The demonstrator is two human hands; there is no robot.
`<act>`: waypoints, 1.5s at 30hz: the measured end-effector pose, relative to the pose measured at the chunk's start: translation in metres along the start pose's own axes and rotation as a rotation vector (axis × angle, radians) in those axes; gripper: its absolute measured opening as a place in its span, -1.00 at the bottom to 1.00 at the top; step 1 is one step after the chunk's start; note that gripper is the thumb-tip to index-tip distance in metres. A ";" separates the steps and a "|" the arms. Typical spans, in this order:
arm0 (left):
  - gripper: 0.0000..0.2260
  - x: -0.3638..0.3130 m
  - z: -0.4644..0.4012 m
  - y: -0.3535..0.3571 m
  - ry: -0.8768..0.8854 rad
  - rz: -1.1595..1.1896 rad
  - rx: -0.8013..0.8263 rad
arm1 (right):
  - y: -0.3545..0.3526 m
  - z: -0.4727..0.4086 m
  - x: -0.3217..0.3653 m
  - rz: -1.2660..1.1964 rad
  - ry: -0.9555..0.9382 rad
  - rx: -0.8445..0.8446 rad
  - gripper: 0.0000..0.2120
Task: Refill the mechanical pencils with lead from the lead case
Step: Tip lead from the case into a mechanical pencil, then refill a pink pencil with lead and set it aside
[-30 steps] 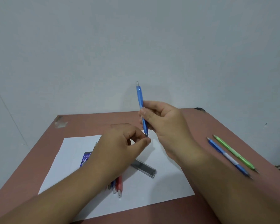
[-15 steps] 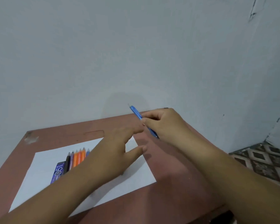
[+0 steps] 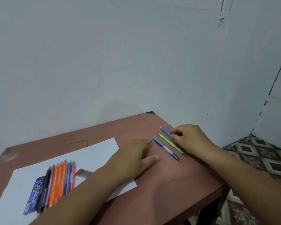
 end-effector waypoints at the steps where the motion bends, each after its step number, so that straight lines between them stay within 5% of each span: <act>1: -0.43 -0.003 -0.003 0.004 0.006 -0.005 0.006 | 0.003 0.000 -0.003 0.010 -0.001 0.008 -0.77; 21: -0.45 -0.027 -0.008 0.028 0.108 -0.043 0.088 | 0.017 0.010 -0.001 -0.062 -0.006 0.005 -0.78; 27: -0.39 -0.002 0.006 -0.004 0.043 -0.066 0.078 | 0.005 0.008 0.010 0.100 -0.074 -0.065 -0.74; 31: -0.44 0.039 0.036 -0.053 -0.038 -0.089 0.019 | -0.004 0.019 0.052 0.043 -0.238 -0.112 -0.85; 39: -0.62 0.133 0.119 -0.143 -0.327 -0.052 -0.196 | 0.039 0.035 0.159 -0.043 -0.486 0.071 -0.84; 45: -0.78 0.169 0.159 -0.169 -0.349 0.054 -0.422 | 0.079 0.040 0.238 -0.024 -0.713 0.148 -0.78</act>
Point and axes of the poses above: each hand's wrist, its own z-axis away from the middle knuckle, its own y-axis out of the palm, x = y × z, the point moved 10 cm from there along -z, towards the middle knuckle, and after that the axes turned 11 degrees about z, right-handed, at the moved point
